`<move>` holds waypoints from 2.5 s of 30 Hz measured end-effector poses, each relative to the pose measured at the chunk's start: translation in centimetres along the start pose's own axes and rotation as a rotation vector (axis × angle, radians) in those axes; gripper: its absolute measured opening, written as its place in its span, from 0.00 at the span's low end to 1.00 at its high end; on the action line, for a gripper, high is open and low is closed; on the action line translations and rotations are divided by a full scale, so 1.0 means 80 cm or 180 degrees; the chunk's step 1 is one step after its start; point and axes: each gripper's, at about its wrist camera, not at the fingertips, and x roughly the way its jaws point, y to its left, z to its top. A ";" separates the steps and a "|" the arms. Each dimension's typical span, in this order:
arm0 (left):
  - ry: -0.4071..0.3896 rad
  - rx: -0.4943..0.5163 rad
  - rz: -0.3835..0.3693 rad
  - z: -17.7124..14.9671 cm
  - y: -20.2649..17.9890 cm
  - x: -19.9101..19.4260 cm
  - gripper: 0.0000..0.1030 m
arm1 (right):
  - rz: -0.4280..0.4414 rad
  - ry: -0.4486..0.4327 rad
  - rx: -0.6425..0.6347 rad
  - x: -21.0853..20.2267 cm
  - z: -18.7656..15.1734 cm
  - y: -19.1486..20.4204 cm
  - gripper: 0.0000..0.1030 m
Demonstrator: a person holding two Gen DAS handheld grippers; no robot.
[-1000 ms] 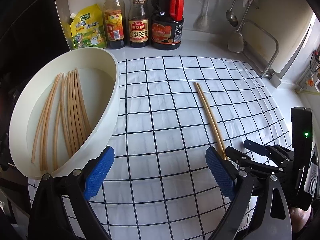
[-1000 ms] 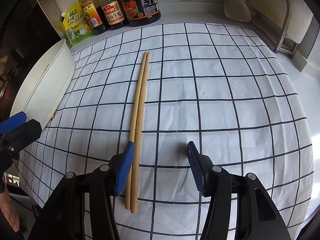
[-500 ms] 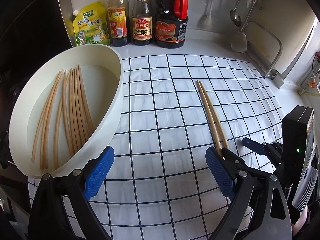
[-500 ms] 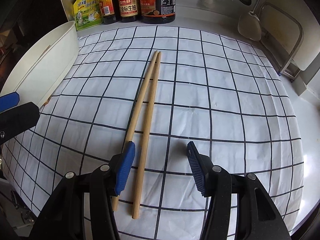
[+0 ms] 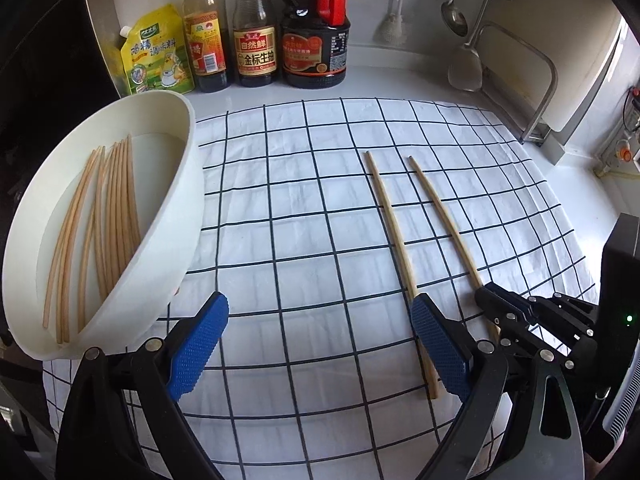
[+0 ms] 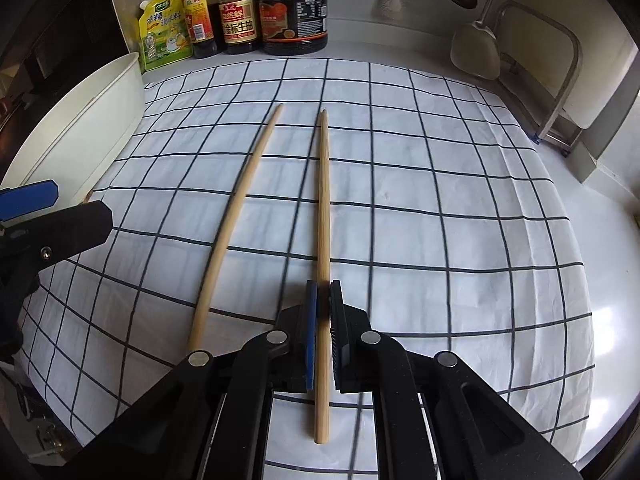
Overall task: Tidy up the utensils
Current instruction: 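Close the right tool on one wooden chopstick while the left tool grasps the other, then carry the right tool's chopstick over the basin while the left tool carries its own there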
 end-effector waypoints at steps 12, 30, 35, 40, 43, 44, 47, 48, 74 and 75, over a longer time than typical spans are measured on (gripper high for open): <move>0.0066 0.0118 0.0205 0.011 -0.039 0.055 0.88 | 0.0008 0.0025 0.0218 -0.007 -0.010 -0.058 0.07; 0.0108 0.0043 0.0429 0.020 -0.043 0.092 0.93 | -0.0005 -0.0102 -0.0020 0.009 0.012 -0.055 0.29; 0.0026 0.0143 0.0427 0.017 -0.051 0.087 0.84 | 0.0008 -0.0159 -0.0107 0.009 0.011 -0.052 0.29; 0.0052 0.0200 0.0079 0.013 -0.067 0.078 0.27 | 0.0075 -0.0122 -0.0147 0.008 0.011 -0.047 0.07; 0.0126 0.0245 -0.0001 0.012 -0.075 0.077 0.07 | 0.0186 -0.0103 0.0011 0.006 0.011 -0.054 0.07; 0.0135 0.0248 -0.0011 0.011 -0.075 0.076 0.07 | 0.0226 -0.0094 0.0074 0.006 0.011 -0.056 0.07; 0.0163 0.0202 -0.0055 0.006 -0.069 0.072 0.07 | 0.0317 -0.0064 0.0232 0.002 0.008 -0.061 0.06; 0.0160 0.0192 -0.0061 0.005 -0.066 0.068 0.07 | 0.0336 -0.0056 0.0253 -0.001 0.007 -0.060 0.06; -0.0437 -0.0461 0.0467 0.034 0.168 -0.102 0.07 | 0.1121 -0.0534 -0.0620 -0.104 0.147 0.173 0.06; -0.0414 -0.0505 0.0492 0.035 0.183 -0.101 0.07 | 0.1165 -0.0525 -0.0651 -0.099 0.155 0.187 0.06</move>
